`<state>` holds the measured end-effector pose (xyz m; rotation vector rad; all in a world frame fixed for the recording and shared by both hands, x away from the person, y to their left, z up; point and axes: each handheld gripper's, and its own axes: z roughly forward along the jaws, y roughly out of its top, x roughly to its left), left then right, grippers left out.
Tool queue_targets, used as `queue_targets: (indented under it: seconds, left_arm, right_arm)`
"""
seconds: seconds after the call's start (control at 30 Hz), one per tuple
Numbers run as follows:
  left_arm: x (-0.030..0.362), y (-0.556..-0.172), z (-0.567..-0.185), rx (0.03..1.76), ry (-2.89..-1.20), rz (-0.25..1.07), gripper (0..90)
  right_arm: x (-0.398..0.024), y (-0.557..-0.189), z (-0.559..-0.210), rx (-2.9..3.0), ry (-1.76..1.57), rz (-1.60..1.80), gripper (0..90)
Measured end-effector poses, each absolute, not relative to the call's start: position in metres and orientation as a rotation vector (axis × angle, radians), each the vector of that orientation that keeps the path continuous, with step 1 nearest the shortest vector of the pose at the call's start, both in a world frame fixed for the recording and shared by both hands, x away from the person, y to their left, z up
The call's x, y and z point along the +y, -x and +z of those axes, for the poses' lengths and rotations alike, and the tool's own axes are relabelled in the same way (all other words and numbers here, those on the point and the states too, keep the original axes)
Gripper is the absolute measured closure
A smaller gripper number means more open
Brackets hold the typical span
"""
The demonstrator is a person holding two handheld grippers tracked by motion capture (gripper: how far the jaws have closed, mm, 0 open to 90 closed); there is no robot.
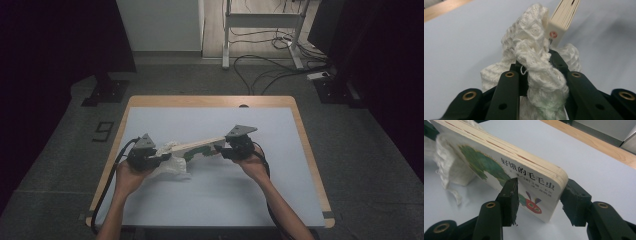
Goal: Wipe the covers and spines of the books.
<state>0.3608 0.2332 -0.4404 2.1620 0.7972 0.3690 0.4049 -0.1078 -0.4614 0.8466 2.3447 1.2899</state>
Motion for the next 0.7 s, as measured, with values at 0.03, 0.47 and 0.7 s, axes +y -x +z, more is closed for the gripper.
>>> queue_targets:
  seconds: [0.03, 0.47, 0.7]
  left_arm:
    - [0.233, -0.360, -0.437, 0.792, -2.163, 0.378, 73.1]
    - [0.231, -0.360, -0.438, 0.799, -2.171, 0.381, 73.0]
    - [0.231, -0.369, -0.467, 0.851, -2.178, 0.327, 73.0]
  right_arm:
    - [-0.108, -0.405, -0.461, 2.345, -0.847, 1.290, 48.8]
    - [-0.108, -0.405, -0.461, 2.346, -0.849, 1.290, 48.5]
    - [-0.107, -0.405, -0.462, 2.343, -0.850, 1.290, 48.5]
